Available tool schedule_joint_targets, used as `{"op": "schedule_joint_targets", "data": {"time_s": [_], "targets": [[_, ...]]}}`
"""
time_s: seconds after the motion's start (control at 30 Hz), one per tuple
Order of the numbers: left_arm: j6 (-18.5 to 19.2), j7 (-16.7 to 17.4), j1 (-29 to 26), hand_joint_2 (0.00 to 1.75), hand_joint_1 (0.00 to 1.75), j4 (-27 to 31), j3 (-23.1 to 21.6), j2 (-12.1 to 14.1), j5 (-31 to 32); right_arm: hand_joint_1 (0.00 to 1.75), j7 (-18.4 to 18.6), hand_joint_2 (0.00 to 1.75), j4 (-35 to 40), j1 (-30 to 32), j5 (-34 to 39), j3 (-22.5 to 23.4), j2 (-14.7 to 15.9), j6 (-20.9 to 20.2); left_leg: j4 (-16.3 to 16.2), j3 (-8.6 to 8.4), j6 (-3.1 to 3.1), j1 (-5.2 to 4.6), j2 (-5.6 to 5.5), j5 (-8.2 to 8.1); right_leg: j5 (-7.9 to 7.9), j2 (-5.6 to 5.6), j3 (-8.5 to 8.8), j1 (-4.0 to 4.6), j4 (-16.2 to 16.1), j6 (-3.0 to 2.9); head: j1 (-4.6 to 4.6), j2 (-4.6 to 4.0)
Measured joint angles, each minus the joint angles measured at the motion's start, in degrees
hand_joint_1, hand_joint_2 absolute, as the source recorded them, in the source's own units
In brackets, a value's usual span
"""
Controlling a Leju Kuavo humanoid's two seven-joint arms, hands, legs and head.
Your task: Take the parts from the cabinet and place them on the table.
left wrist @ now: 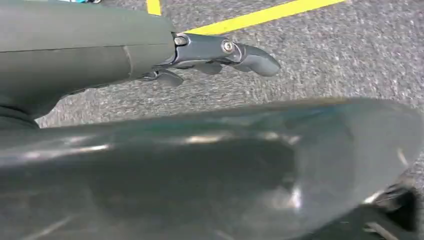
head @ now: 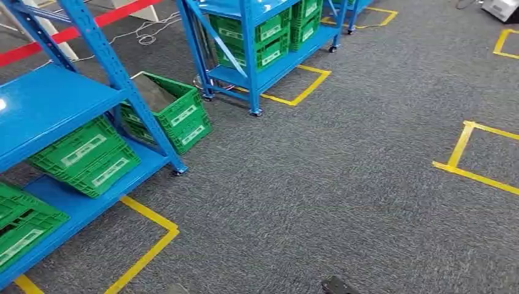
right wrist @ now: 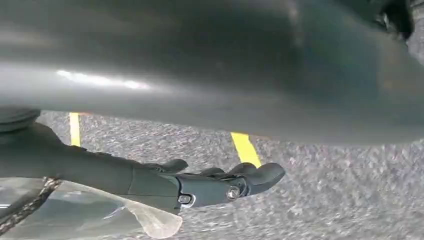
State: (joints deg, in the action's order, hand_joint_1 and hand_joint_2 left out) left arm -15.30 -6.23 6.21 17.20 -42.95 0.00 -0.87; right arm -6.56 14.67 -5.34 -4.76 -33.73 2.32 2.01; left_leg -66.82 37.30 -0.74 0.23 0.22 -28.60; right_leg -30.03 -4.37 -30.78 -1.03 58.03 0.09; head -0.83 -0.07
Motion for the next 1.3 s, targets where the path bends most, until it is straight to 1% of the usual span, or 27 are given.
{"op": "schedule_joint_targets", "data": {"time_s": [0.03,0.07,0.2,0.23,0.27,0.3,0.37,0.4,0.43,0.47,0.5,0.53,0.57,0.6,0.7,0.73,0.77,0.8,0.83,0.9,0.93,0.97,1.03,1.07,1.1,1.23,1.3], "targets": [[-0.2,0.0,0.1,0.00,0.00,0.0,0.0,0.0,0.1,0.00,0.0,0.00,0.0,-0.1,0.0,0.0,0.0,0.0,5.3,-2.74,0.46,-0.24,1.92,2.22,-0.23,-0.65,0.36,0.05,0.0,0.14,0.04,-0.02],[-0.5,-0.2,0.2,0.00,0.00,0.0,-0.1,0.0,0.2,0.00,0.0,0.00,0.0,-0.1,0.0,0.0,0.0,0.0,7.5,-3.84,0.83,-1.14,5.52,1.28,-0.53,-1.22,0.52,0.38,0.1,0.55,-0.02,-0.02],[-0.5,-0.8,0.3,0.00,0.00,0.0,-0.2,0.3,0.3,0.00,-0.7,0.00,0.0,-0.5,0.1,0.0,0.0,0.3,8.3,-3.67,1.83,-1.28,2.71,1.46,-1.03,-3.98,1.48,0.53,-0.4,1.72,0.00,-0.02],[-0.2,-0.8,0.3,0.00,0.00,0.0,-0.2,0.3,0.4,0.00,-0.9,0.00,0.1,-0.6,0.3,0.0,0.0,0.5,8.9,-4.34,2.27,-0.66,1.97,1.85,-1.65,-2.53,1.21,0.19,-0.2,2.23,-0.04,-0.02],[0.0,-0.7,0.7,0.00,0.00,0.0,-0.3,0.4,0.5,0.00,-1.1,0.00,0.1,-0.7,0.5,0.0,0.0,0.5,9.0,-4.40,2.53,-0.52,1.48,1.94,-2.70,0.82,0.66,0.20,1.4,2.34,-0.46,-0.02],[0.2,-0.2,1.3,0.00,0.00,0.0,-0.4,0.7,0.9,0.00,-1.2,0.00,0.1,-0.7,0.8,0.0,0.0,0.5,9.0,-4.29,2.78,-0.42,0.58,2.00,-4.89,2.98,-1.37,0.18,5.6,2.39,-0.66,0.00],[0.9,0.2,2.2,0.00,0.00,0.0,-0.5,0.9,1.1,0.00,-1.2,0.00,0.1,-0.6,1.2,0.0,0.0,0.3,9.0,-4.21,2.95,-0.46,-1.12,1.94,-8.53,4.10,-6.22,0.13,14.9,2.52,-0.79,-0.02],[1.6,0.1,2.4,0.00,0.00,0.0,-0.5,1.2,1.1,0.00,-1.1,0.00,0.1,-0.4,1.2,0.0,0.0,-0.1,9.0,-4.25,2.95,-0.47,-2.11,1.93,-8.81,4.20,-8.09,0.17,17.8,2.52,-0.81,-0.02],[2.1,0.0,2.4,0.00,0.00,0.0,-0.5,1.5,1.1,0.00,-1.2,0.00,0.1,-0.3,1.2,0.0,0.0,-0.1,8.9,-4.36,2.91,-0.47,-2.88,1.90,-7.56,4.24,-8.41,0.16,17.4,2.47,-0.79,0.00],[2.4,0.0,2.4,0.00,0.00,0.0,-0.5,1.8,1.1,0.00,-1.7,0.00,0.1,-0.3,1.2,0.0,0.0,0.1,8.9,-4.47,2.83,-0.44,-3.72,1.86,-5.17,4.32,-7.66,0.14,14.7,2.38,-0.79,-0.02],[2.6,0.0,2.4,0.00,0.00,0.0,-0.5,1.9,1.0,0.00,-2.2,0.00,0.1,-0.4,1.2,0.0,0.0,0.3,8.8,-4.63,2.64,-0.33,-4.54,1.73,-1.79,4.65,-5.60,0.10,9.5,2.30,-0.79,-0.02],[2.6,0.0,2.5,0.00,0.00,0.0,-0.5,2.1,1.0,0.00,-2.4,0.00,0.1,-0.5,1.2,0.0,0.0,0.6,8.7,-4.71,2.37,-0.22,-5.19,1.56,1.00,6.09,-3.45,-0.11,4.4,2.29,-0.81,-0.02],[2.6,0.0,2.5,0.00,0.00,0.0,-0.5,2.3,0.9,0.00,-2.6,0.00,0.1,-0.4,1.2,0.0,0.0,0.7,8.5,-4.60,2.07,-0.15,-5.58,1.38,1.27,8.78,-2.39,-0.43,1.8,2.36,-0.79,0.00],[2.5,0.0,2.7,0.00,0.00,0.0,-0.5,2.4,0.9,0.00,-2.7,0.00,0.1,-0.3,1.2,0.0,0.0,0.8,7.9,-4.18,1.71,-0.50,-6.30,1.19,0.53,9.62,-1.57,-0.62,0.3,2.25,-0.70,0.00],[2.4,0.0,2.3,0.00,0.00,0.0,-0.5,2.9,1.0,0.00,-2.8,0.00,0.2,-0.3,1.2,-0.1,0.0,0.9,8.4,-3.74,0.64,-0.05,-8.19,1.74,0.51,7.87,-1.21,-0.16,0.6,1.23,-0.72,-0.02],[2.3,0.0,2.2,0.00,0.00,0.0,-0.5,3.1,1.0,0.00,-2.8,0.00,0.3,-0.3,1.2,-0.1,-0.2,0.9,7.7,-3.61,0.42,-0.08,-8.34,1.37,0.74,7.01,-0.94,-0.75,0.2,0.73,-0.66,-0.02],[2.2,-0.1,2.1,0.00,0.00,0.1,-0.5,2.9,1.0,0.00,-2.8,0.00,0.3,-0.4,1.2,-0.2,-0.1,0.9,6.0,-2.88,0.13,-0.46,-4.88,0.40,0.59,6.45,-0.67,-0.55,0.1,0.37,-0.48,-0.02],[1.8,0.0,2.2,0.00,0.00,0.1,-0.5,2.8,1.0,0.00,-2.8,0.00,0.3,-0.3,1.2,-0.2,-0.1,0.9,2.9,-1.40,-0.12,-0.36,-2.79,-1.40,0.44,5.67,-0.51,-0.40,0.1,-0.06,0.09,0.00],[1.5,0.1,2.5,0.00,0.00,0.1,-0.5,2.7,1.0,0.00,-2.8,0.00,0.3,-0.2,1.2,-0.2,0.0,0.8,-1.9,0.89,-0.33,-0.25,-1.52,-3.77,0.28,4.72,-0.38,-0.19,0.1,-0.28,0.00,-0.02],[1.3,0.2,2.7,0.00,0.00,0.1,-0.5,2.4,1.0,0.00,-2.8,0.00,0.3,0.0,1.2,-0.2,0.0,0.8,-9.3,4.60,-0.51,-0.08,-0.81,-6.34,-0.04,3.00,-0.20,0.01,0.1,-0.45,0.02,-0.02],[1.3,0.3,2.5,0.00,0.00,0.1,-0.5,2.3,1.0,0.00,-2.8,0.00,0.3,-0.1,1.2,-0.3,0.0,0.8,-9.6,4.89,-0.50,-0.05,-0.73,-5.64,-0.19,2.27,-0.02,0.05,0.1,-0.46,0.07,-0.02],[1.3,0.3,2.4,0.00,0.00,0.1,-0.5,2.2,1.0,0.00,-2.8,0.00,0.3,-0.1,1.2,-0.3,0.0,0.8,-7.4,3.89,-0.41,-0.04,-0.63,-3.67,-0.37,1.58,0.18,0.07,0.1,-0.42,0.07,-0.02],[1.3,0.3,2.5,0.00,0.00,0.1,-0.5,2.1,1.0,0.00,-2.8,0.00,0.3,-0.2,1.2,-0.4,0.0,0.8,2.4,-0.80,0.23,-0.19,0.41,1.83,-0.84,0.14,0.91,0.22,0.1,-0.27,0.04,0.00],[1.3,0.2,2.6,0.00,0.00,0.1,-0.5,2.1,1.0,0.00,-2.8,0.00,0.3,-0.2,1.2,-0.5,0.0,0.8,6.4,-2.69,0.87,-0.63,3.04,2.89,-1.09,-0.39,1.15,0.24,0.1,-0.09,0.04,-0.02],[1.3,0.2,2.9,0.00,0.00,0.1,-0.5,2.1,1.0,0.00,-2.8,0.00,0.3,-0.2,1.2,-0.5,0.0,0.8,7.2,-3.15,1.25,-1.57,5.01,1.98,-1.42,-1.07,1.21,0.73,0.2,0.35,0.06,-0.02],[1.3,0.0,2.8,0.00,0.00,0.1,-0.5,2.0,1.0,0.00,-2.8,0.00,0.3,-0.5,1.2,-0.5,0.0,0.8,8.0,-2.90,2.07,-1.33,2.44,1.96,-1.83,-3.58,1.93,0.93,-0.3,1.32,0.00,-0.02],[1.3,0.0,2.9,0.00,0.00,0.1,-0.5,1.7,1.0,0.00,-2.8,0.00,0.4,-0.6,1.2,-0.5,0.0,0.8,8.7,-3.45,2.72,-0.56,1.20,2.34,-3.97,2.27,0.56,0.52,2.6,1.90,-0.32,-0.02]]}}
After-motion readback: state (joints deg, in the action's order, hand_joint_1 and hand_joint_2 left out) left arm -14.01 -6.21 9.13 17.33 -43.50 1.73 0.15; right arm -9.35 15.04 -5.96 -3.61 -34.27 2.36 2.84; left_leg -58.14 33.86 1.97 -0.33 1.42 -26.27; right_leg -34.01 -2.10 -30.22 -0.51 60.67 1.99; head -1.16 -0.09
